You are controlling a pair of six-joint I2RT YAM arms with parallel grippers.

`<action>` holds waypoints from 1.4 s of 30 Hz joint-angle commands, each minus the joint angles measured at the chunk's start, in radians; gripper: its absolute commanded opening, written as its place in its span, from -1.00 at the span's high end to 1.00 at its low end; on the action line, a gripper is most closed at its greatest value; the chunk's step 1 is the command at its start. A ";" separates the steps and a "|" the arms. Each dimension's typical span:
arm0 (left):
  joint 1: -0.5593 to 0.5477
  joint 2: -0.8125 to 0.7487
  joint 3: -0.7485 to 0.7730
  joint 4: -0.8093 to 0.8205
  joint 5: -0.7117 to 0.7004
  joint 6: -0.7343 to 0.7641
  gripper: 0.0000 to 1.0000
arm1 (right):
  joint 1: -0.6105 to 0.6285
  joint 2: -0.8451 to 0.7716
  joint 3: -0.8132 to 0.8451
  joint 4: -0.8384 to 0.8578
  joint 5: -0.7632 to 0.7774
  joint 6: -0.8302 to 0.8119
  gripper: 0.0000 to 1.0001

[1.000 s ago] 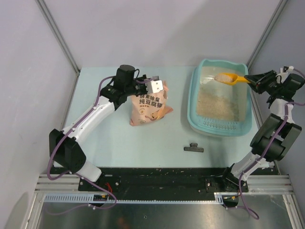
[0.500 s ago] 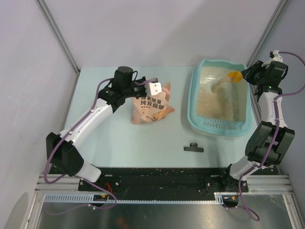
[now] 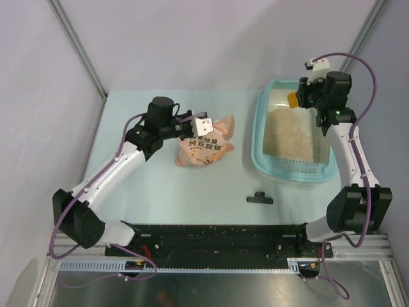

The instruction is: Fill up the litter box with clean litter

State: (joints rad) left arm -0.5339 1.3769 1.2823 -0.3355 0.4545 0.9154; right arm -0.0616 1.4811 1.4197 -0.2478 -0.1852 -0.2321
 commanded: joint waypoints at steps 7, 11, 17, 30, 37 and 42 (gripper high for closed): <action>-0.023 -0.131 -0.029 0.213 0.112 -0.093 1.00 | 0.195 -0.055 0.384 -0.369 -0.459 0.085 1.00; -0.026 -0.142 -0.041 0.214 0.102 -0.093 1.00 | 0.265 -0.009 0.447 -0.511 -0.519 0.045 1.00; -0.025 -0.157 -0.060 0.219 0.084 -0.085 1.00 | 0.305 -0.005 0.413 -0.597 -0.540 0.007 1.00; -0.032 -0.199 -0.092 0.224 0.088 -0.130 1.00 | 0.456 0.048 0.294 -0.383 -0.229 0.135 1.00; -0.040 -0.216 -0.118 0.243 0.073 -0.147 1.00 | 0.556 0.117 0.274 -0.289 0.030 0.263 1.00; -0.043 -0.216 -0.124 0.279 0.064 -0.165 1.00 | 0.566 0.185 0.254 -0.317 0.055 0.275 1.00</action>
State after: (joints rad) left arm -0.5518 1.2320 1.1316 -0.2638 0.4480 0.7879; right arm 0.5045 1.6253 1.6848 -0.6201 -0.2276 0.0090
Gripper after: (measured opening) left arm 0.023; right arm 0.316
